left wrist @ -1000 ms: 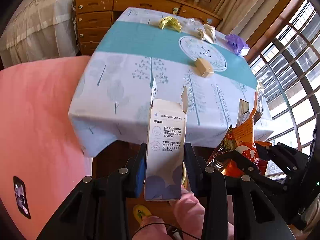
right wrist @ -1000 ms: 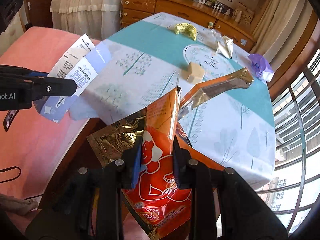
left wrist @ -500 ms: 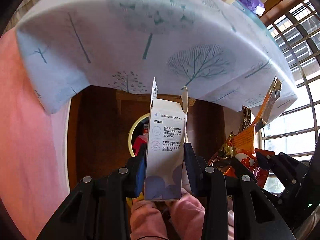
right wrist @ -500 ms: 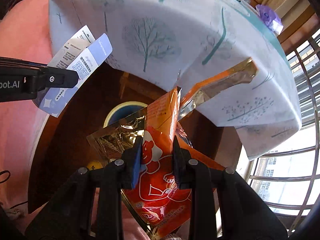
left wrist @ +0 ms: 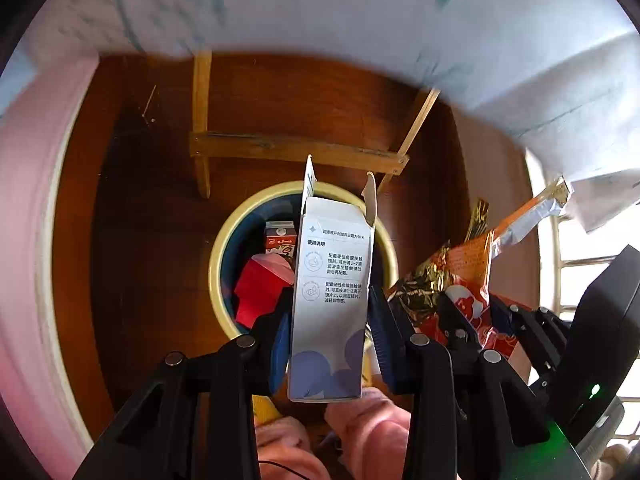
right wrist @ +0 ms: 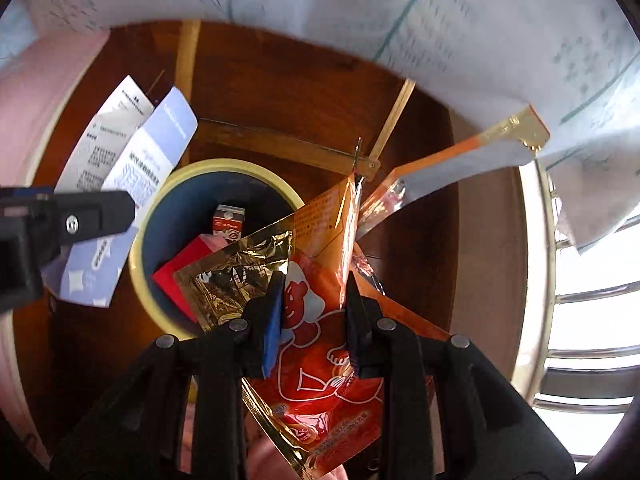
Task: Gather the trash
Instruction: 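Carry the white carton and red snack bag down over the bin with both tools, then open the left tool to drop the carton while the right tool releases the snack bag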
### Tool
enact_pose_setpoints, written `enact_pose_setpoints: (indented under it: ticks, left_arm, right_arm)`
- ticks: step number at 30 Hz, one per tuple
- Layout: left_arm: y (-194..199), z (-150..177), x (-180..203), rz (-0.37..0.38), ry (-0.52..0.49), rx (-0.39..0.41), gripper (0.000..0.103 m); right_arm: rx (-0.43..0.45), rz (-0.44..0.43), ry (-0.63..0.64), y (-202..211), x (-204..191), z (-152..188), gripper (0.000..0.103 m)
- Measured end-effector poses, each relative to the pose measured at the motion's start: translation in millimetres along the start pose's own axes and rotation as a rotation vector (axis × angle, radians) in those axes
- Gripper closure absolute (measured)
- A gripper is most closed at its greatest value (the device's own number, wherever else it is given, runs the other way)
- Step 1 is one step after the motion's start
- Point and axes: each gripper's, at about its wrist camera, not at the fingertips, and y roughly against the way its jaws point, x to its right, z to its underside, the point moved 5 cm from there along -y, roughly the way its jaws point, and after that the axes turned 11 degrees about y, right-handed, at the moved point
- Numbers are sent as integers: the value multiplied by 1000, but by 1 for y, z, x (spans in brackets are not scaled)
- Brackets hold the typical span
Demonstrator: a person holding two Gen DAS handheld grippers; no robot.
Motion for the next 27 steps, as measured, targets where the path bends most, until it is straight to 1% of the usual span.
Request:
enact_pose_setpoints:
  ticks: [1, 4, 6, 8, 10, 11, 12, 13, 14, 15, 17, 18, 19, 21, 24, 26, 27]
  left_arm:
    - [-11, -4, 1, -6, -4, -4, 67]
    - [-39, 0, -4, -22, -3, -8, 67]
    - [-49, 0, -7, -39, -7, -6, 67]
    - [-60, -1, -11, -63, -18, 8, 67]
    - [-69, -2, -13, -68, -16, 11, 66]
    - [-72, -6, -16, -68, -10, 6, 62]
    - [-76, -7, -20, -68, 0, -5, 52]
    - [-76, -8, -25, -80, 12, -11, 44]
    - [-76, -11, -36, -90, 29, -13, 29]
    - [-76, -13, -43, -85, 53, -13, 21]
    - [-73, -17, -59, -58, 100, 3, 20]
    - [-70, -17, -66, -58, 120, 18, 20]
    - [-67, -18, -72, -63, 130, 34, 19]
    - [-58, -18, -84, -75, 153, 66, 19]
    - [-46, -18, -103, -84, 213, 106, 19]
    - [-39, -16, -113, -92, 242, 130, 19]
    - [-33, -15, -116, -95, 255, 144, 19]
  right_arm:
    - [-4, 0, -6, -9, -4, 0, 79]
    - [-25, -1, -23, -36, -7, 6, 79]
    - [-41, -11, -40, -51, -11, 13, 79]
    - [-57, -13, -42, -67, -12, 11, 79]
    - [-71, -14, -39, -80, -17, 14, 79]
    - [-76, -12, -33, -85, -20, 16, 79]
    - [-79, -11, -27, -89, -23, 17, 79]
    - [-78, -14, -22, -95, -20, 11, 79]
    - [-76, -19, -23, -97, -21, 11, 79]
    - [-76, -21, -22, -99, -22, 10, 79]
    - [-84, -16, -6, -107, -12, -7, 79]
    - [-87, -15, 3, -112, -7, -19, 79]
    - [-88, -22, 7, -113, -10, -21, 79]
    - [-85, -49, 5, -113, -15, -25, 78]
    - [-73, -87, 10, -109, -20, -33, 77]
    - [-73, -139, -3, -106, -23, -36, 77]
    - [-75, -163, -12, -104, -26, -39, 74]
